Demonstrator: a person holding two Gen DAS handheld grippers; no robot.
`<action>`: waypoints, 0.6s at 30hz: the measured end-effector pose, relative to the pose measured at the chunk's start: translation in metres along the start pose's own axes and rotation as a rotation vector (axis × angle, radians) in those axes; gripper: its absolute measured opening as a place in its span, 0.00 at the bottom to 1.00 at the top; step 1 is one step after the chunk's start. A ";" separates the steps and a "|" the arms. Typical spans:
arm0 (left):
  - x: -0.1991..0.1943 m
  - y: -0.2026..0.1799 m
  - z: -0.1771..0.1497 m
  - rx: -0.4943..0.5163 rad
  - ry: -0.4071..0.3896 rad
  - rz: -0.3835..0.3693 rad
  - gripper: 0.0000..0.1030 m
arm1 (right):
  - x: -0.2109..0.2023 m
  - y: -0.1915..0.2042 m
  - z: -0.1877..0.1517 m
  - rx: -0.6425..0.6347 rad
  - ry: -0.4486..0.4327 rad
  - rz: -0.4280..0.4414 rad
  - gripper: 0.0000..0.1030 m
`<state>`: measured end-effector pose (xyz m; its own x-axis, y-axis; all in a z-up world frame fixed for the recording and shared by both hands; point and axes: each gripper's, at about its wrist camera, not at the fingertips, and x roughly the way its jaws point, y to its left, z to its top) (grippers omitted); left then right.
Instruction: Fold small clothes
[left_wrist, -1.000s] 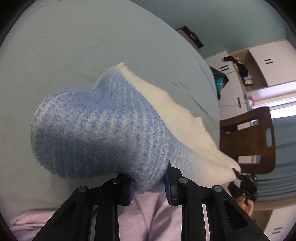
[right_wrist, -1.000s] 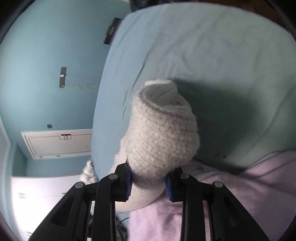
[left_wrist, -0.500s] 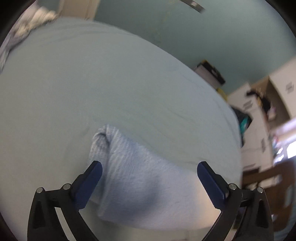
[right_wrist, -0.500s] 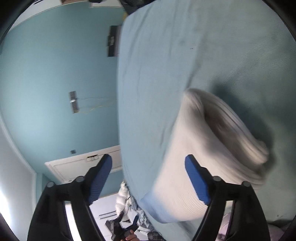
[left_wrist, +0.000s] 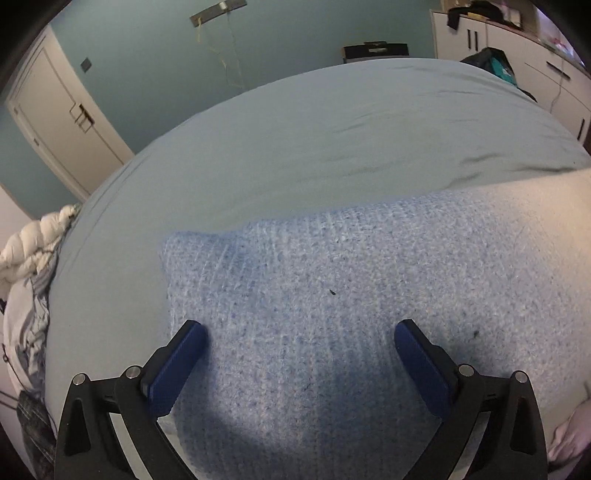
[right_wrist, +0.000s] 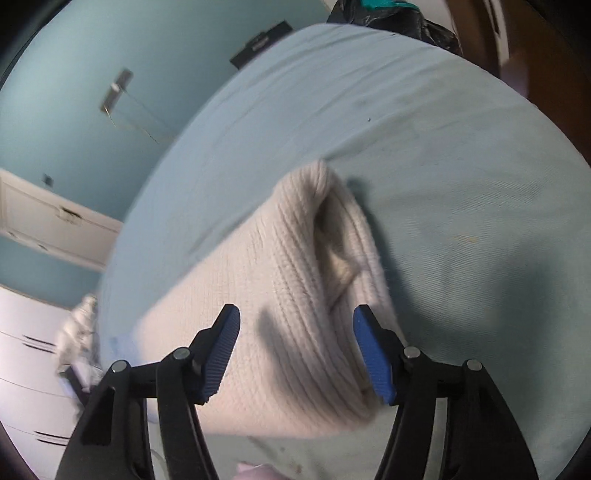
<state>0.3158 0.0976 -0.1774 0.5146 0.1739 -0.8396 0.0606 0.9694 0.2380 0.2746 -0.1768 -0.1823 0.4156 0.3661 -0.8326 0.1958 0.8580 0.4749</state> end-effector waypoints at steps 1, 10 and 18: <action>-0.001 -0.008 0.000 -0.015 0.008 -0.004 1.00 | 0.008 0.005 -0.003 -0.033 0.009 -0.014 0.21; 0.017 0.015 0.017 -0.072 0.081 -0.009 1.00 | -0.003 0.036 -0.060 -0.258 -0.226 -0.252 0.12; -0.029 -0.006 0.045 -0.070 0.035 0.069 0.94 | 0.006 0.007 -0.061 -0.180 -0.251 -0.270 0.57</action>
<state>0.3392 0.0791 -0.1322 0.4850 0.2455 -0.8393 -0.0349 0.9645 0.2619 0.2244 -0.1465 -0.2017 0.5790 0.0388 -0.8144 0.1779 0.9688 0.1726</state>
